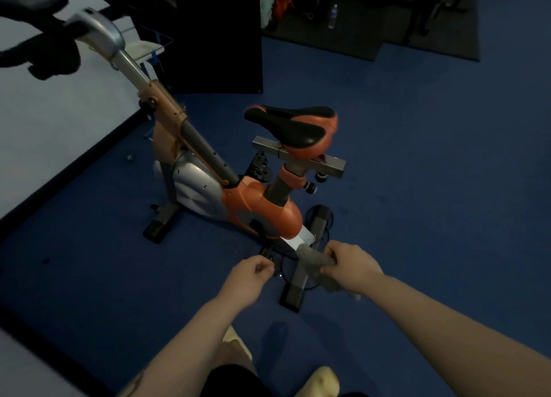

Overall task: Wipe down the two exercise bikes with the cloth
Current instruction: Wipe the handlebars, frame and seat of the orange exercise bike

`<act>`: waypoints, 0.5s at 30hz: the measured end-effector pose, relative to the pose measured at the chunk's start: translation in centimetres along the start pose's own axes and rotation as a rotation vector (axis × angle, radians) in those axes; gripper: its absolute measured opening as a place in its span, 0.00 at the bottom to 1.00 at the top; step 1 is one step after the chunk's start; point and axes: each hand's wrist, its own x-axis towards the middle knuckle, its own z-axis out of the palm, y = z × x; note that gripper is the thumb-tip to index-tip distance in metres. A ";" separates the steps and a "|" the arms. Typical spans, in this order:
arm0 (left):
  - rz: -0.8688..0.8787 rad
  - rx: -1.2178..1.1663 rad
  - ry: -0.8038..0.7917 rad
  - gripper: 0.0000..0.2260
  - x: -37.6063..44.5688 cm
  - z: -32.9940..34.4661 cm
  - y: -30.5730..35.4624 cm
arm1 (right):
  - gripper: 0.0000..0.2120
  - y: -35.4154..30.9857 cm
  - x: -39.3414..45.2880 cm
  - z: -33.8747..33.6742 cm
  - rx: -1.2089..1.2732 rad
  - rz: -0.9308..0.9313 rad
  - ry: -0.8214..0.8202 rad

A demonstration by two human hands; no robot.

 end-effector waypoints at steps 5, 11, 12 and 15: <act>-0.006 0.014 -0.004 0.09 -1.0 1.3 1.6 | 0.05 2.5 -0.1 -1.1 0.009 0.007 -0.005; 0.013 0.030 -0.013 0.08 2.0 1.4 3.4 | 0.06 4.2 1.7 -2.9 0.047 0.042 0.005; 0.016 0.027 -0.024 0.08 2.8 1.6 3.8 | 0.06 4.6 1.9 -3.2 0.048 0.054 -0.003; 0.052 0.011 -0.058 0.08 5.7 2.6 5.8 | 0.06 6.2 3.2 -4.5 0.067 0.096 0.011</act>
